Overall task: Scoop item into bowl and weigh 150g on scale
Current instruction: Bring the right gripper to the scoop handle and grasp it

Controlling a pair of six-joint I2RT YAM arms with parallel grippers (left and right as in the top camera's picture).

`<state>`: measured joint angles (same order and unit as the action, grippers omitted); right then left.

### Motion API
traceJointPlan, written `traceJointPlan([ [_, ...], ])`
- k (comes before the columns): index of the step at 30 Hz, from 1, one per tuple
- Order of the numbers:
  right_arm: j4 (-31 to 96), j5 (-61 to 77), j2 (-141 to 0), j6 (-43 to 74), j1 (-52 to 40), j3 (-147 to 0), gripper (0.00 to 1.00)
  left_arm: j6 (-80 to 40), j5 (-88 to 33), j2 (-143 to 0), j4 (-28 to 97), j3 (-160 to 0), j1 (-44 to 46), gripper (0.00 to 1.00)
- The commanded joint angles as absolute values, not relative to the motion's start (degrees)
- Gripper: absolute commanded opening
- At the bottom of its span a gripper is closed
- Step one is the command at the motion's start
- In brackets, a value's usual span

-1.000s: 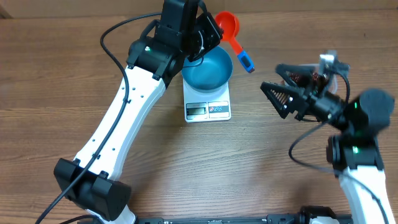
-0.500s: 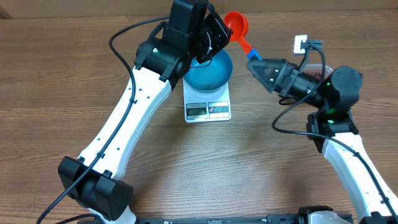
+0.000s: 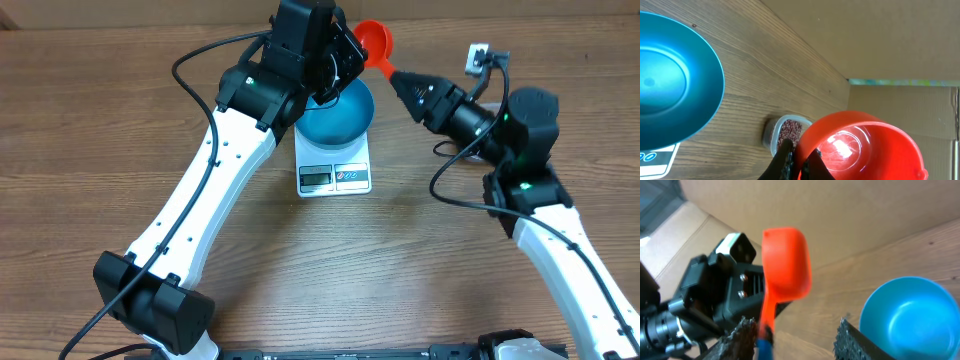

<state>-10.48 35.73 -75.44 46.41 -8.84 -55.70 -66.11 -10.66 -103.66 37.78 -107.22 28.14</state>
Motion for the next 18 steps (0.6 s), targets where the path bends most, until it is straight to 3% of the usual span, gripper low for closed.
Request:
traceJointPlan([
  [1, -7.0, 34.2, -74.9, 43.0, -9.5, -62.3, 0.52, -66.9, -9.0, -104.6, 37.7, -107.6, 28.5, 0.04],
  [5, -6.7, 34.0, -75.0, 43.6, -10.5, -62.8, 0.51, -68.0, -9.3, -104.6, 37.7, -107.6, 28.5, 0.04],
  [8, -6.3, 33.4, -75.7, 43.6, -11.6, -62.8, 0.43, -69.5, -10.2, -104.6, 37.6, -107.6, 28.5, 0.04],
  [18, 0.4, 27.4, -76.5, 44.9, -11.9, -62.7, 0.41, -72.2, -11.1, -104.6, 37.1, -107.6, 28.5, 0.04],
])
